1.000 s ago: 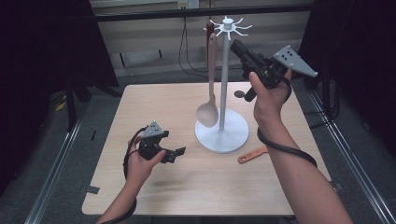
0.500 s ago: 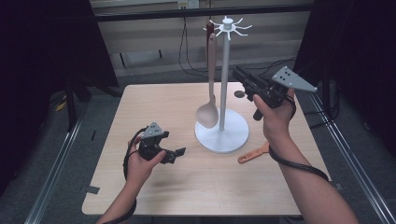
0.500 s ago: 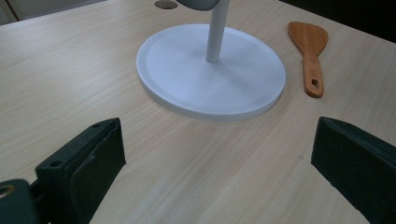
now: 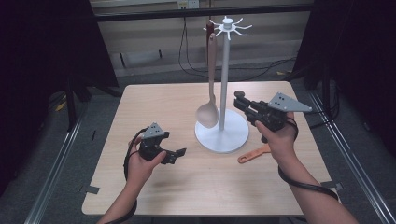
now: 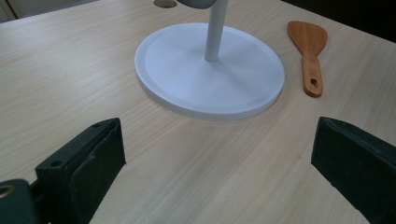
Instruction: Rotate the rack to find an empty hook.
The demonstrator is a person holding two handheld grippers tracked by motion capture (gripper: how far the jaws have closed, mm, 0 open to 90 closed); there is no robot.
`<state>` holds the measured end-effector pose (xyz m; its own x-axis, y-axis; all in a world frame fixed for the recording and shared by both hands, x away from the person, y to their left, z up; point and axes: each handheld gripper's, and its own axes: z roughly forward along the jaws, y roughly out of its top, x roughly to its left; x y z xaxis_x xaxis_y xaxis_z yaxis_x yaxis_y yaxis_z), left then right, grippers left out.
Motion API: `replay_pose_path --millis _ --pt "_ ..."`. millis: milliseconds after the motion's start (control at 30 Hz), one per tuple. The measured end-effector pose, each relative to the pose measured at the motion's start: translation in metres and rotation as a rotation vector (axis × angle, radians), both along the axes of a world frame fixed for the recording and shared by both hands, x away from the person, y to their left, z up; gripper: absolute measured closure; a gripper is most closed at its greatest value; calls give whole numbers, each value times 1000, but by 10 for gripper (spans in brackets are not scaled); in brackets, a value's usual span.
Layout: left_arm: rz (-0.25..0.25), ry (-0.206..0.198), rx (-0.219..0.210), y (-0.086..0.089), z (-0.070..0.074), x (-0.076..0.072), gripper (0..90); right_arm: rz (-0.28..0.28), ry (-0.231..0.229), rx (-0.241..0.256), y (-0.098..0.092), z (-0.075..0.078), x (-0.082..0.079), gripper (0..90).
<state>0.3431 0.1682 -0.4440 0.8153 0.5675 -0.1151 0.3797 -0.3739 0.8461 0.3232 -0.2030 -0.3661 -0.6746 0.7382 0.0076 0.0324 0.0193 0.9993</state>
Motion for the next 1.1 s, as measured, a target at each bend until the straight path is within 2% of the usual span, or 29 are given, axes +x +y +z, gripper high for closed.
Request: replay_pose_path --millis 367,600,733,833,1100 --pt "1 -5 2 0 1 -1 27 -8 111 -95 -9 -42 -14 893" --pt "2 -3 0 0 1 -1 27 23 162 -156 -10 -63 -21 900" --pt "5 -4 12 1 2 -2 27 24 192 -177 -9 -75 -25 900" --pt "7 0 0 1 1 -1 27 28 206 -190 -10 -84 -26 900" --pt "8 3 -3 1 0 -1 27 17 279 -210 -19 -99 -28 900"
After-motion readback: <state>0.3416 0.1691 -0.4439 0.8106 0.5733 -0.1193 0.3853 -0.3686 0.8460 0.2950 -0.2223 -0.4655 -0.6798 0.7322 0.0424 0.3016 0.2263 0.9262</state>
